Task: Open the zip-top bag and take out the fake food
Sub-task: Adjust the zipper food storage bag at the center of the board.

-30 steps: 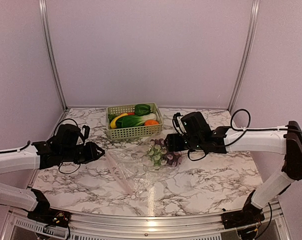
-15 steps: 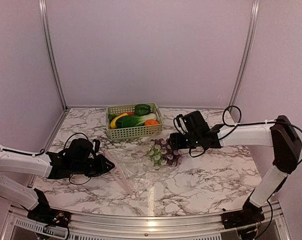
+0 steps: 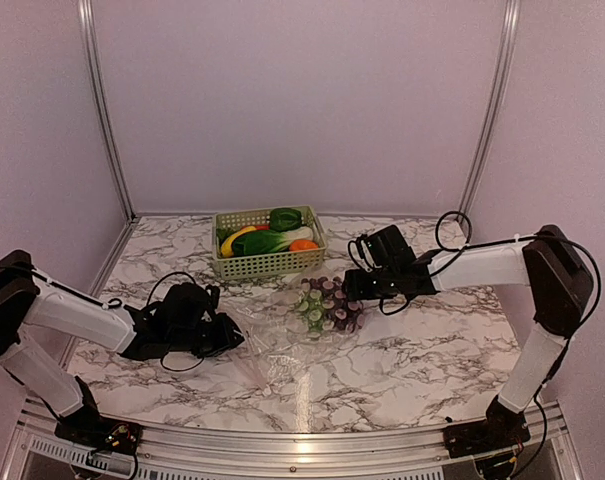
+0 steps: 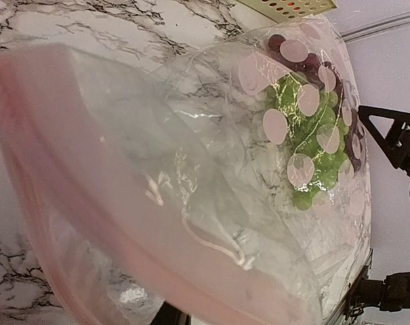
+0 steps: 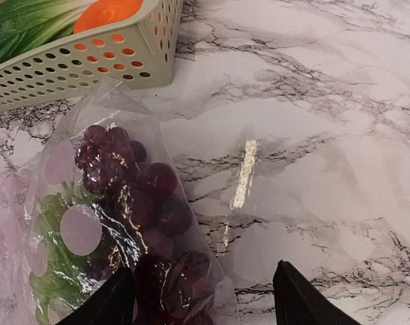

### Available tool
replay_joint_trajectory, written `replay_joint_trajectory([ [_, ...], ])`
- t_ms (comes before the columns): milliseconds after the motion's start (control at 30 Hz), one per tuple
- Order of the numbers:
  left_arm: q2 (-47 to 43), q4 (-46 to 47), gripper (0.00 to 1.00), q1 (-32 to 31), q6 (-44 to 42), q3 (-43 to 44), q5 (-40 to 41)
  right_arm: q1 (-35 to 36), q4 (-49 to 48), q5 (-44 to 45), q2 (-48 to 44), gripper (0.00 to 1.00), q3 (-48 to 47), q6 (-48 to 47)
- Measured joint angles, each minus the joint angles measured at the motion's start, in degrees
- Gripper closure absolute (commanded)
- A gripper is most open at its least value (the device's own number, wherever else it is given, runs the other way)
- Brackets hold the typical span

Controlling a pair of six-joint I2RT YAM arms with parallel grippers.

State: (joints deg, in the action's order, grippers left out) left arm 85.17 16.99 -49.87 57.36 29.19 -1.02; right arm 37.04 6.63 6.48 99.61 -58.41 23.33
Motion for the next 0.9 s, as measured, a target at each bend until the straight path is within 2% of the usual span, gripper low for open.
replay_joint_trajectory([
  [200,5.73,3.52,0.70,-0.31,0.46,3.21,-0.39,0.76,-0.15,0.09,-0.09,0.34,0.52,0.28],
  [400,6.67,4.52,0.69,-0.50,0.52,3.98,-0.57,3.41,0.96,1.18,-2.19,0.33,2.45,0.68],
  [533,6.67,4.00,0.69,-0.48,-0.04,3.98,-0.28,4.24,3.02,1.79,-5.27,0.24,2.40,0.52],
  [600,6.64,3.52,0.69,-0.28,-0.42,3.91,-0.17,4.26,3.72,2.19,-6.29,0.23,2.14,0.39],
  [767,6.23,2.86,0.69,0.90,-1.29,3.21,-0.07,2.69,4.22,0.68,-6.62,0.29,0.37,-0.76],
  [900,6.19,2.23,0.70,2.03,-1.84,3.08,-0.07,-0.48,2.89,-4.02,-5.55,0.35,-0.81,-1.31],
])
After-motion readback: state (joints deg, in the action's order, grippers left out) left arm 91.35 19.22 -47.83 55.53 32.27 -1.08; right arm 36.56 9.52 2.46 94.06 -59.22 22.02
